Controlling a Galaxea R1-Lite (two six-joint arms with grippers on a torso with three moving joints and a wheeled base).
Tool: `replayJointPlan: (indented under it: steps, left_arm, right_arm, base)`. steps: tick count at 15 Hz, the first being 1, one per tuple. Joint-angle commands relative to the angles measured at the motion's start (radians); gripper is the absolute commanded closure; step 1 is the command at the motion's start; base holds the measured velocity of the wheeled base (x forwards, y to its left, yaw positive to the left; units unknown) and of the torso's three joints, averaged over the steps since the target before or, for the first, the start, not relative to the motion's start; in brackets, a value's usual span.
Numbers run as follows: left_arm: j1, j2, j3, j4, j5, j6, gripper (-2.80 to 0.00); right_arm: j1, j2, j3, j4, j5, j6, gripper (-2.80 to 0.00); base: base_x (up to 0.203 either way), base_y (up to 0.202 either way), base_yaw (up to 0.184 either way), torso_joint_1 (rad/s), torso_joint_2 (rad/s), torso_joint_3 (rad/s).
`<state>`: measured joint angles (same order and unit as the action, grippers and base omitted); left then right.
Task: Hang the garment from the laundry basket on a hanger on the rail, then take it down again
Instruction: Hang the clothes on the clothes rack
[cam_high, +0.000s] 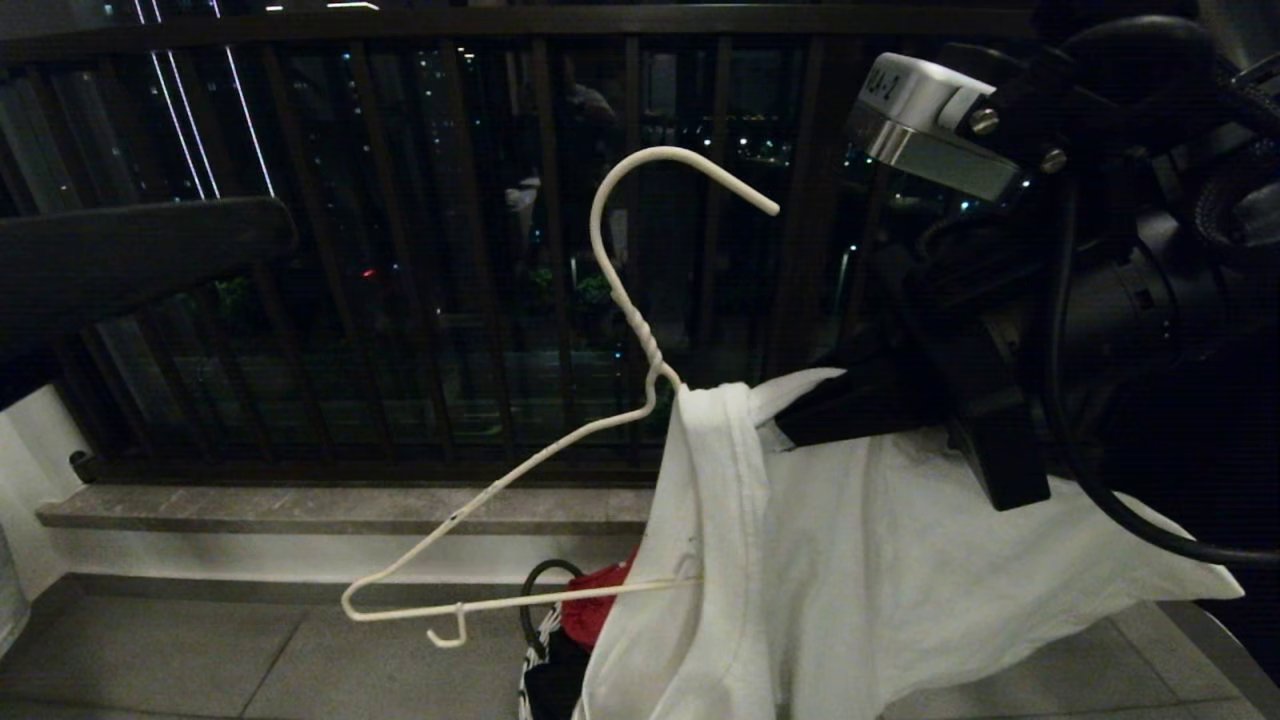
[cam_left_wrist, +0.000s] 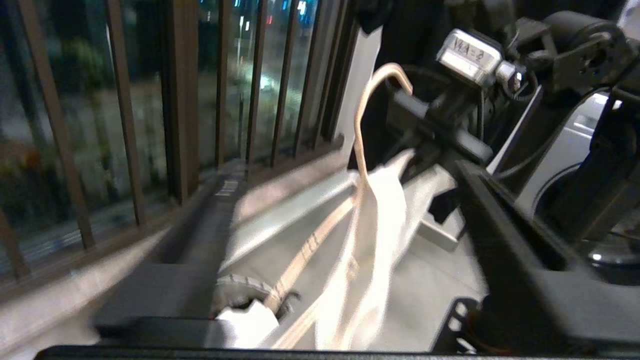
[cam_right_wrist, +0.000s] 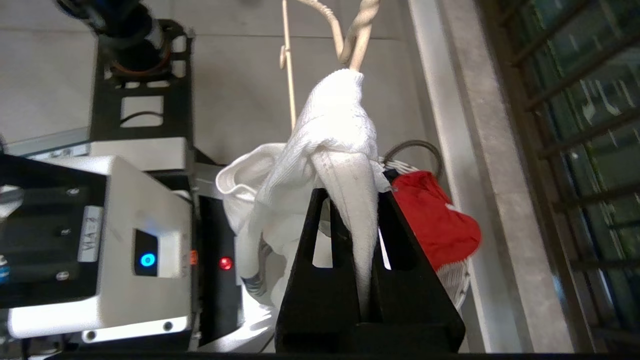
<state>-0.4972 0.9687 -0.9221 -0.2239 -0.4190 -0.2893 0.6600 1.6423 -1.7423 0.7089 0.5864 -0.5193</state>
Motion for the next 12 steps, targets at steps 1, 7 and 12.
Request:
replayJointPlan:
  steps: [1, 7, 12]
  left_arm:
    - [0.0, 0.018, -0.081, 0.129, 0.004, -0.008, 0.0]
    - [-0.028, 0.167, -0.351, 0.658, 0.003, -0.014, 0.0]
    - [-0.069, 0.349, -0.335, 0.691, 0.019, -0.024, 0.0]
  right_arm:
    - [-0.037, 0.006, -0.01, -0.001, 0.007, -0.002, 0.0]
    - [-0.078, 0.059, -0.106, -0.004, 0.003, 0.048, 0.0]
    - [-0.122, 0.059, -0.118, -0.005, 0.006, 0.047, 0.0]
  base:
    - [0.0, 0.0, 0.0, 0.0, 0.0, 0.0]
    - [0.0, 0.0, 0.0, 0.0, 0.0, 0.0]
    - [0.0, 0.0, 0.0, 0.0, 0.0, 0.0]
